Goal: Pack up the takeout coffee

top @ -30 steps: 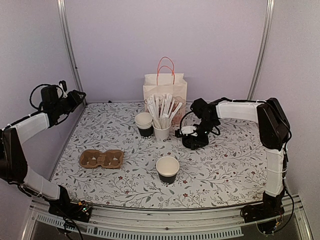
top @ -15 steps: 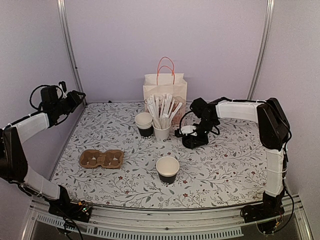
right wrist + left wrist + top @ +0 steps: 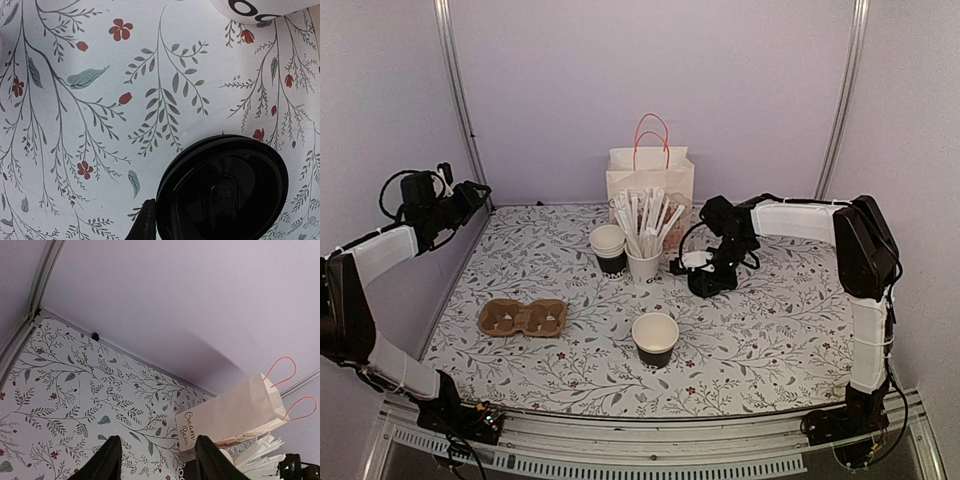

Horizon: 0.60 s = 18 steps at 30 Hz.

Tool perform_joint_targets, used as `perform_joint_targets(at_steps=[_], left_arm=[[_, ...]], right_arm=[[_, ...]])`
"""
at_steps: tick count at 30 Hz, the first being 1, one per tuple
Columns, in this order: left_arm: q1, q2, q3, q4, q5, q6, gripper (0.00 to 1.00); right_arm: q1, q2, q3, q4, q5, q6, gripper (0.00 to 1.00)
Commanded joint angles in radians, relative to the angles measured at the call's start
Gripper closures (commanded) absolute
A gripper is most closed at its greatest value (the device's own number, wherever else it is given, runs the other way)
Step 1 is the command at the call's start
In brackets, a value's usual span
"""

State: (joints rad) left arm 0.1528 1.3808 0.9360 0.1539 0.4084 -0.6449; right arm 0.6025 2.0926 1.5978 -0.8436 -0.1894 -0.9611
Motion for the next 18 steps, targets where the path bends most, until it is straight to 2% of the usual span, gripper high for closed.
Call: perform_joint_targets(at_steps=[1,10,18], left_arm=[[0.013,0.004,0.017,0.021,0.013,-0.007,0.47],[0.013,0.003,0.015,0.021,0.02,-0.009,0.47],[0.012,0.001,0.014,0.026,0.03,-0.015,0.47]], right_arm=[[0.006,-0.024,0.013,-0.031,-0.001,0.011,0.89],[-0.055,-0.085,-0.006,-0.05,-0.044,0.034,0.93],[-0.285,-0.15,0.077,-0.121,-0.371,0.088,0.94]])
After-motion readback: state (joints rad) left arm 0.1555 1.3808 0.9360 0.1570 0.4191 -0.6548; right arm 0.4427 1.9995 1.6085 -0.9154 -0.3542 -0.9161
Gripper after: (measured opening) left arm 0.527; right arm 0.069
